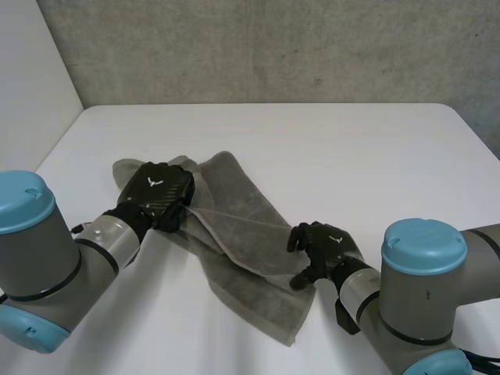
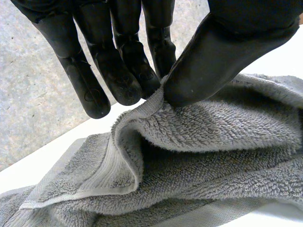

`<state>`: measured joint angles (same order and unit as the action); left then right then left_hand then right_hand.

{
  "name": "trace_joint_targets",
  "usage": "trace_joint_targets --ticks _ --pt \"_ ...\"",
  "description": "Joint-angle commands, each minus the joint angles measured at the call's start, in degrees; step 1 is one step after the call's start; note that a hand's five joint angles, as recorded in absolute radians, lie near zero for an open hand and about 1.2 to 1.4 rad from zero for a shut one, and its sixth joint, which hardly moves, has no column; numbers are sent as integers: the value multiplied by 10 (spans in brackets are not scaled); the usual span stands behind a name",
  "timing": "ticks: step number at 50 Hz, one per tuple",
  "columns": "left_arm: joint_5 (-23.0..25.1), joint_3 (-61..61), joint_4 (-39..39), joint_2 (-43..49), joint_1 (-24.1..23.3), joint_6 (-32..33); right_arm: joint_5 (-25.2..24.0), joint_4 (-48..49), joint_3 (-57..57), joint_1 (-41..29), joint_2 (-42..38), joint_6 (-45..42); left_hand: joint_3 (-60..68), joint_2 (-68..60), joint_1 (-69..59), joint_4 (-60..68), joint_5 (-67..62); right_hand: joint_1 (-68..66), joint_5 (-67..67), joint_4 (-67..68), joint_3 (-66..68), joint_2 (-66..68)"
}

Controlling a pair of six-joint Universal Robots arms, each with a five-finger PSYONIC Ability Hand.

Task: Fold the towel.

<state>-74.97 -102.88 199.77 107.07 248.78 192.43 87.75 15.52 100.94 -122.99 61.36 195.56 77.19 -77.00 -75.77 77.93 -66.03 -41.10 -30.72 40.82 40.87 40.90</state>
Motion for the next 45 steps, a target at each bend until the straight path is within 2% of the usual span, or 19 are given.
trace_joint_targets --ticks 1,5,10,28,30,32,33,34,35,36,41,42,43,44,45 --pt "0 -1 3 0 0 0 -56 -4 4 35 17 104 28 -30 -42 21 -40 -62 -65 64 64 64" --pt "0 1 3 1 -1 0 -81 -4 22 50 29 113 28 -30 -42 21 -40 -25 -29 28 27 27" --pt "0 1 4 1 -4 -3 -83 -5 35 56 40 112 28 -30 -42 21 -40 66 62 -63 -64 -64" --pt "-1 34 4 9 2 -21 -80 6 50 47 27 90 28 -30 -42 21 -40 71 68 -69 -69 -69" --pt "-1 37 4 10 2 -26 -80 7 47 47 24 84 28 -30 -42 21 -40 56 52 -53 -54 -54" --pt "-1 39 4 11 2 -36 -79 10 44 45 21 69 28 -30 -42 21 -40 -69 -73 72 71 71" --pt "-1 39 4 11 2 -36 -79 10 44 45 21 69 28 -30 -42 21 -40 -70 -74 73 72 72" --pt "0 38 4 13 2 -38 -77 17 43 44 22 64 28 -30 -42 21 -40 -197 -200 199 199 199" --pt "0 38 4 13 2 -38 -77 17 43 44 22 64 28 -30 -42 21 -40 -198 -202 201 200 200" --pt "1 37 4 15 2 -38 -75 31 43 44 25 63 28 -30 -42 21 -40 -383 -387 385 385 385" --pt "5 30 4 21 2 -37 -82 56 35 53 46 68 28 -30 -42 21 -40 -389 -393 392 391 391" --pt "7 28 4 24 1 -36 -80 54 25 57 59 68 2 -4 -16 -6 -13 -389 -393 392 391 391" --pt "8 25 4 24 1 -36 -78 51 16 73 74 60 -87 85 73 -94 75 -389 -393 392 391 391" --pt "8 25 4 24 1 -36 -78 50 15 73 75 60 -88 86 74 -95 76 -389 -393 392 391 391" --pt "8 23 4 26 2 -34 -80 50 8 95 89 54 -193 191 178 -200 181 -389 -393 392 391 391"
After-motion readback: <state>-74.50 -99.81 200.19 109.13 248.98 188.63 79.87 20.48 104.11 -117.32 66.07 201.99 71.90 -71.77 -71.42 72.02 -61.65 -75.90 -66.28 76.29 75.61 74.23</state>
